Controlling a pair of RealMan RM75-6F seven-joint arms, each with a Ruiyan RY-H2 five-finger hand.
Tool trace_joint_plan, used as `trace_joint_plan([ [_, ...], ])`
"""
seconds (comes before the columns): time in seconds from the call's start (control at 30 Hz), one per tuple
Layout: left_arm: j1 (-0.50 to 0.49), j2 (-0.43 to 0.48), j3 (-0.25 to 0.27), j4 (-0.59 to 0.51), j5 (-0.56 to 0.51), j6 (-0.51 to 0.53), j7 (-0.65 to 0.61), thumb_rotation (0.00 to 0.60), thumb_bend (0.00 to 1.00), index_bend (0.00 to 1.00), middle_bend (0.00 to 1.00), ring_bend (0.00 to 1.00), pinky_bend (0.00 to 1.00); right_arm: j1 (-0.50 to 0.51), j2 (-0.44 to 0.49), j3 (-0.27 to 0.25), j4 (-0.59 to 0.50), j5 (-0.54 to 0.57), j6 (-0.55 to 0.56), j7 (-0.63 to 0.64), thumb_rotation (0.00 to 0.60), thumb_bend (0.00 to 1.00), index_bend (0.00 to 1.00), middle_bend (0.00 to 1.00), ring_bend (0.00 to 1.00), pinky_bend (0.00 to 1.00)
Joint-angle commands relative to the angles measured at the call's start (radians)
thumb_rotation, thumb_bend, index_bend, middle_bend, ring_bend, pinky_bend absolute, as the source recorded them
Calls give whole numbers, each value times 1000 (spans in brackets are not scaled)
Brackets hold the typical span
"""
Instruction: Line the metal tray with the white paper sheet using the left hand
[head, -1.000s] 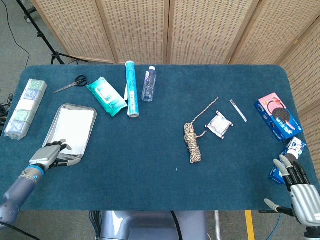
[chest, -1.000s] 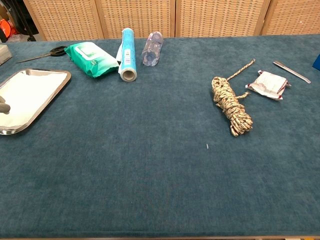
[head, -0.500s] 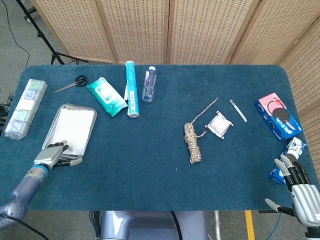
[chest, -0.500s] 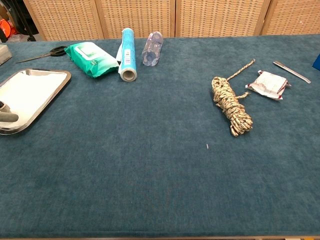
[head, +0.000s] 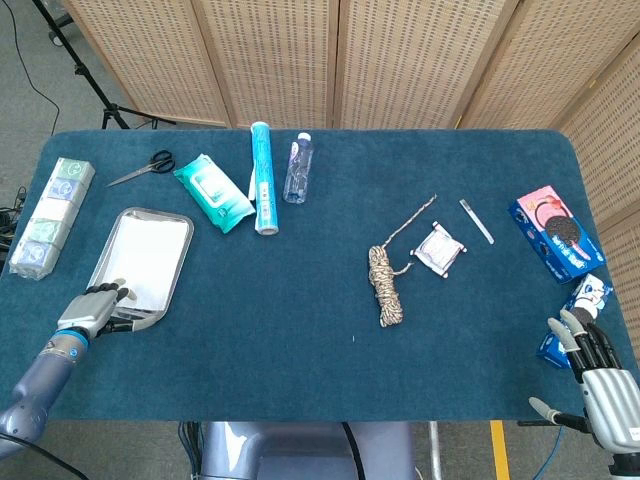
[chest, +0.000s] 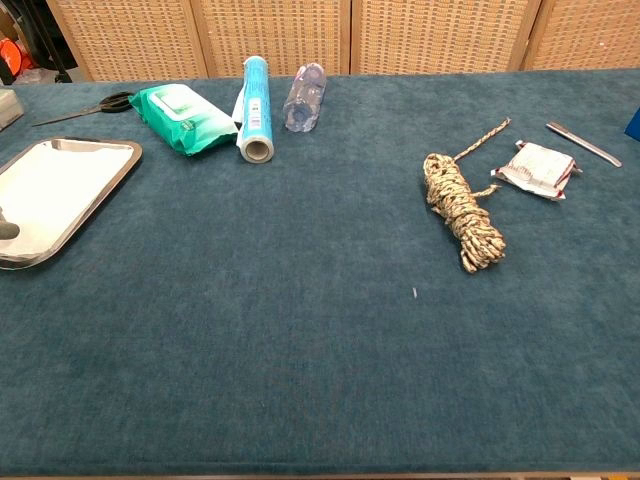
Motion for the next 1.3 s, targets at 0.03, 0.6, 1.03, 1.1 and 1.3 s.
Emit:
trace_joint_plan([
  [0.03,2,2,2,3,0,-2,-1,117,0,237,0,0,0,0,0,0,0,0,-1,-1,600,0,0,0,0,0],
  [0.6,14,11,22,34,1,-17,2,115,0,237,0,0,0,0,-2,0,0,-1,-1,-4,600,0,0,0,0,0],
  [1.03,24,13,40,63,-4,-22,11,115,0,237,0,0,0,0,-2,-1,0,-3,-1,-6,600,0,0,0,0,0],
  [1.1,26,12,41,69,-3,-18,14,116,0,237,0,0,0,1,-2,-2,0,-3,-2,-7,600,0,0,0,0,0],
  [1.3,38,10,35,87,4,-8,6,116,0,237,0,0,0,2,-4,-3,-2,-4,-5,-14,600,0,0,0,0,0],
])
